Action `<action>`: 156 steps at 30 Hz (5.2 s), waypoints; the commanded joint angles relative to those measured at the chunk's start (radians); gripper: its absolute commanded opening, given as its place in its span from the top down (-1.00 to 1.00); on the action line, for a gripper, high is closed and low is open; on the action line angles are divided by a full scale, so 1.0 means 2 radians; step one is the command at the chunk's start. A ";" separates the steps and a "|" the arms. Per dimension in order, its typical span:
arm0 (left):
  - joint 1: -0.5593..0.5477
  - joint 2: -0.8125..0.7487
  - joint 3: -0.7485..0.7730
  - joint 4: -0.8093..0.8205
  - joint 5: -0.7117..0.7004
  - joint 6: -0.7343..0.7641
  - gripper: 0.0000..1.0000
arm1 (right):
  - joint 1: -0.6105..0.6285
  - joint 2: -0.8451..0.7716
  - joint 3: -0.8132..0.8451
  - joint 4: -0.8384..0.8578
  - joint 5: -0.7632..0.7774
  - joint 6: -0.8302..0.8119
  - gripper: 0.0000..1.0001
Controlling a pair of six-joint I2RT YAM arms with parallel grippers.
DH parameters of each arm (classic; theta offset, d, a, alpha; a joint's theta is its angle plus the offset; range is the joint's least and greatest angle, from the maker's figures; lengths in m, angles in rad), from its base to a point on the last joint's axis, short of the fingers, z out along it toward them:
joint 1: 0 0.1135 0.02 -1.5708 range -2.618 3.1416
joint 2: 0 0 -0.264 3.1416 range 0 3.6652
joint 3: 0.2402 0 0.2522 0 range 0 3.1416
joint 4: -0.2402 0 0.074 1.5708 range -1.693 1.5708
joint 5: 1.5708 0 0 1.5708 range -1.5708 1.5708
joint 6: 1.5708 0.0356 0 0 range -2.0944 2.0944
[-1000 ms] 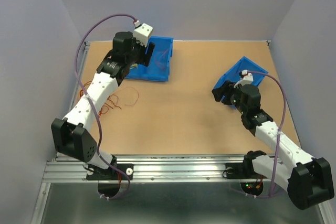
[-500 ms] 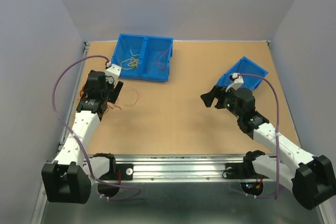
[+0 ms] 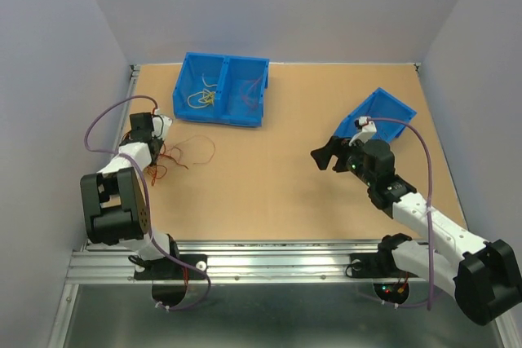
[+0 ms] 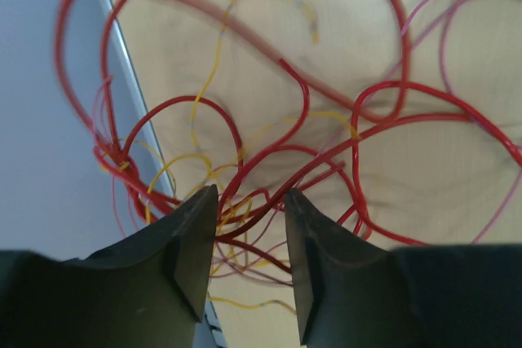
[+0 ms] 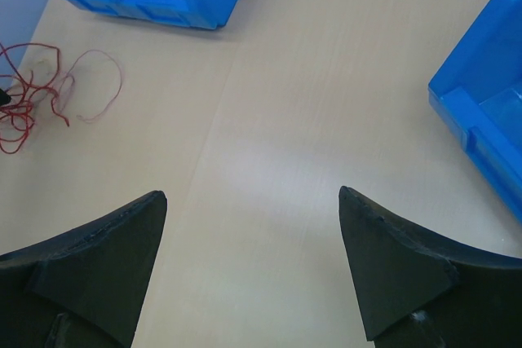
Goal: Untangle the cables
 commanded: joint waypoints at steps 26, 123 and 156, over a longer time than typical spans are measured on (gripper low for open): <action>-0.363 -0.066 0.126 -0.121 0.350 -0.075 1.00 | 0.151 0.126 0.001 0.183 -0.117 -0.054 -0.72; -0.358 -0.129 0.049 0.250 0.398 -0.157 -0.35 | 0.175 0.029 0.291 -0.057 0.037 -0.013 0.99; -0.385 0.060 0.068 0.219 0.241 -0.138 -0.04 | 0.176 0.188 0.836 0.075 0.202 -0.051 0.99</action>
